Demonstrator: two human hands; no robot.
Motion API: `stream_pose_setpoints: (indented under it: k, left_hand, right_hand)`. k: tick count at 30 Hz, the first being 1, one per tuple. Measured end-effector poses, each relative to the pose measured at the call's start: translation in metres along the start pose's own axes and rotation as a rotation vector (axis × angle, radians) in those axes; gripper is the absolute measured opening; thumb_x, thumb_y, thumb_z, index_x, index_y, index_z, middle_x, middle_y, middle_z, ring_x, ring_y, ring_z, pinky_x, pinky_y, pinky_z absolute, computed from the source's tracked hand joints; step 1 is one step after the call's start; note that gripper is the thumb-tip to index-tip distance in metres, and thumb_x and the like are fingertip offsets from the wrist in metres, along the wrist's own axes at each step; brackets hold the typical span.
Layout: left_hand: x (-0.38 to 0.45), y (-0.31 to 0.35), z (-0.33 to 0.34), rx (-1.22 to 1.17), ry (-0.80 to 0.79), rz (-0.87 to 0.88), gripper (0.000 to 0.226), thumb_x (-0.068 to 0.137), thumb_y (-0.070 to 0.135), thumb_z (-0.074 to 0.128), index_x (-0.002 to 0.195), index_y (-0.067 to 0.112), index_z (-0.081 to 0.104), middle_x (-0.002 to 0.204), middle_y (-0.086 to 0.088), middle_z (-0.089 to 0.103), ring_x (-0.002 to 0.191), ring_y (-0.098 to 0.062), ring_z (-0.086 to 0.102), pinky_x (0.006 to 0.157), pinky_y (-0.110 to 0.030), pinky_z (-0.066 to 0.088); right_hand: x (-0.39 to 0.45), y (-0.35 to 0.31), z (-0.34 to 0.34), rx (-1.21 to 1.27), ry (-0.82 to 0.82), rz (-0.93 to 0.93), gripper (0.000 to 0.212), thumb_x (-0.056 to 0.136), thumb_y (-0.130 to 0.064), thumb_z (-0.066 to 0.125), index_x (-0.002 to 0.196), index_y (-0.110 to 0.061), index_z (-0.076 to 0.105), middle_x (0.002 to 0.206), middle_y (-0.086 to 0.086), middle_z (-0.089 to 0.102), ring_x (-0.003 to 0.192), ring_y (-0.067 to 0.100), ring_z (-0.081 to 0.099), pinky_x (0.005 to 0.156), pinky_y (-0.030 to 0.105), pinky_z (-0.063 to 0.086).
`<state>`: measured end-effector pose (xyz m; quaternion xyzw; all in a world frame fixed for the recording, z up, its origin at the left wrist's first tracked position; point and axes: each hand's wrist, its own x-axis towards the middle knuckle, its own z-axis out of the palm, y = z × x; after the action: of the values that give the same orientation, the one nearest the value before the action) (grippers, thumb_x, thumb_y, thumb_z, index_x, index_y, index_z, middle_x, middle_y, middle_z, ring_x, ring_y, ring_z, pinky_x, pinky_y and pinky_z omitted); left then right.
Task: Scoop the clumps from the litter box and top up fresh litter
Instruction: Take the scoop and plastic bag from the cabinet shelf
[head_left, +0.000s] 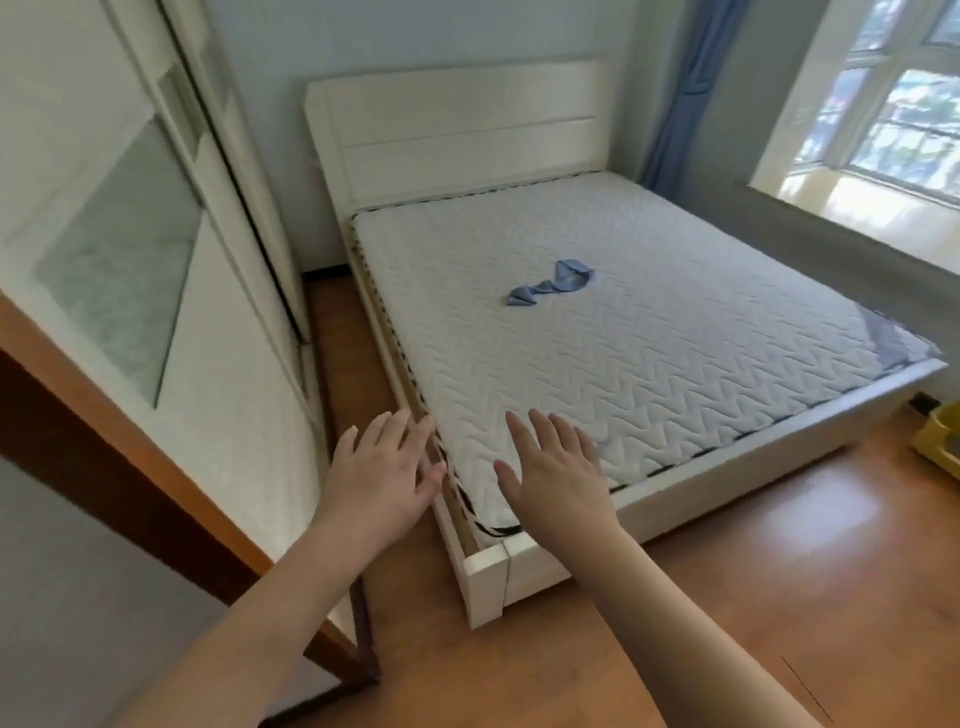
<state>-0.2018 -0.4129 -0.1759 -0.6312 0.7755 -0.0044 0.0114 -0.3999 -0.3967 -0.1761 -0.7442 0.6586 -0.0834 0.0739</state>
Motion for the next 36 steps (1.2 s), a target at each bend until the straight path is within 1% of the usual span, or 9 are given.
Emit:
stream_pose_setpoints:
  k: [3, 9, 13, 16, 18, 20, 23, 28, 36]
  left_hand:
    - [0.002, -0.027, 0.001, 0.003, 0.001, -0.097, 0.066, 0.098, 0.059, 0.013, 0.156, 0.028, 0.015, 0.162, -0.003, 0.019, 0.149, -0.020, 0.016, 0.119, -0.043, 0.016]
    - [0.005, -0.086, 0.001, 0.025, 0.052, -0.215, 0.074, 0.093, 0.060, -0.001, 0.154, 0.027, 0.022, 0.161, -0.002, 0.025, 0.149, -0.020, 0.019, 0.120, -0.043, 0.019]
    - [0.021, -0.115, -0.010, 0.007, 0.090, -0.302, 0.063, 0.100, 0.054, 0.016, 0.156, 0.026, 0.013, 0.163, -0.003, 0.015, 0.151, -0.020, 0.010, 0.122, -0.042, 0.013]
    - [0.030, -0.132, -0.016, 0.038, 0.117, -0.352, 0.061, 0.100, 0.050, 0.023, 0.155, 0.022, 0.021, 0.161, -0.007, 0.023, 0.149, -0.024, 0.018, 0.121, -0.044, 0.018]
    - [0.031, -0.139, -0.018, 0.064, 0.109, -0.375, 0.062, 0.100, 0.049, 0.024, 0.154, 0.019, 0.025, 0.159, -0.010, 0.027, 0.148, -0.027, 0.021, 0.120, -0.045, 0.021]
    - [0.034, -0.144, -0.016, 0.082, 0.097, -0.375, 0.062, 0.102, 0.049, 0.021, 0.156, 0.019, 0.015, 0.162, -0.010, 0.017, 0.150, -0.027, 0.012, 0.121, -0.046, 0.014]
    - [0.037, -0.147, -0.017, 0.105, 0.085, -0.410, 0.063, 0.103, 0.049, 0.018, 0.156, 0.018, 0.005, 0.164, -0.009, 0.006, 0.151, -0.027, 0.003, 0.122, -0.047, 0.008]
    - [0.044, -0.145, -0.006, 0.172, 0.069, -0.462, 0.064, 0.103, 0.048, 0.019, 0.156, 0.014, 0.005, 0.163, -0.014, 0.008, 0.151, -0.032, 0.003, 0.121, -0.051, 0.006]
    - [0.051, -0.152, 0.019, 0.220, 0.224, -0.670, 0.068, 0.102, 0.045, 0.027, 0.156, 0.011, 0.005, 0.162, -0.018, 0.002, 0.150, -0.036, -0.007, 0.120, -0.052, -0.008]
  right_hand:
    - [0.033, -0.022, 0.008, 0.014, -0.013, -0.105, 0.060, 0.100, -0.049, 0.024, 0.153, -0.026, 0.006, 0.161, 0.004, 0.010, 0.148, 0.024, 0.004, 0.121, 0.042, 0.004]
    - [0.101, -0.089, 0.029, 0.034, -0.003, -0.314, 0.060, 0.099, -0.049, 0.025, 0.152, -0.026, 0.010, 0.159, 0.003, 0.016, 0.147, 0.023, 0.010, 0.120, 0.041, 0.006]
    - [0.140, -0.132, 0.031, 0.046, 0.019, -0.429, 0.059, 0.100, -0.048, 0.027, 0.152, -0.027, 0.012, 0.159, 0.002, 0.018, 0.147, 0.022, 0.012, 0.120, 0.041, 0.010]
    - [0.168, -0.159, 0.025, 0.047, 0.074, -0.502, 0.054, 0.102, -0.043, 0.025, 0.152, -0.026, 0.014, 0.158, 0.001, 0.021, 0.146, 0.020, 0.016, 0.119, 0.040, 0.013]
    - [0.184, -0.174, 0.021, 0.066, 0.123, -0.537, 0.051, 0.103, -0.039, 0.027, 0.151, -0.024, 0.020, 0.156, 0.001, 0.027, 0.144, 0.019, 0.022, 0.117, 0.038, 0.017]
    - [0.198, -0.188, 0.018, 0.126, 0.116, -0.563, 0.050, 0.103, -0.036, 0.027, 0.151, -0.024, 0.022, 0.155, -0.001, 0.030, 0.143, 0.016, 0.024, 0.116, 0.035, 0.017]
    - [0.216, -0.211, 0.017, 0.238, 0.025, -0.619, 0.049, 0.103, -0.034, 0.025, 0.151, -0.024, 0.021, 0.156, -0.004, 0.026, 0.143, 0.014, 0.022, 0.115, 0.034, 0.018]
    - [0.245, -0.259, 0.018, 0.435, -0.161, -0.734, 0.051, 0.102, -0.033, 0.028, 0.152, -0.022, 0.019, 0.157, -0.002, 0.025, 0.144, 0.016, 0.022, 0.117, 0.038, 0.022]
    - [0.276, -0.315, 0.021, 0.740, -0.454, -0.793, 0.057, 0.104, -0.036, 0.024, 0.154, -0.019, 0.003, 0.162, -0.004, 0.007, 0.147, 0.011, 0.009, 0.115, 0.024, 0.010]
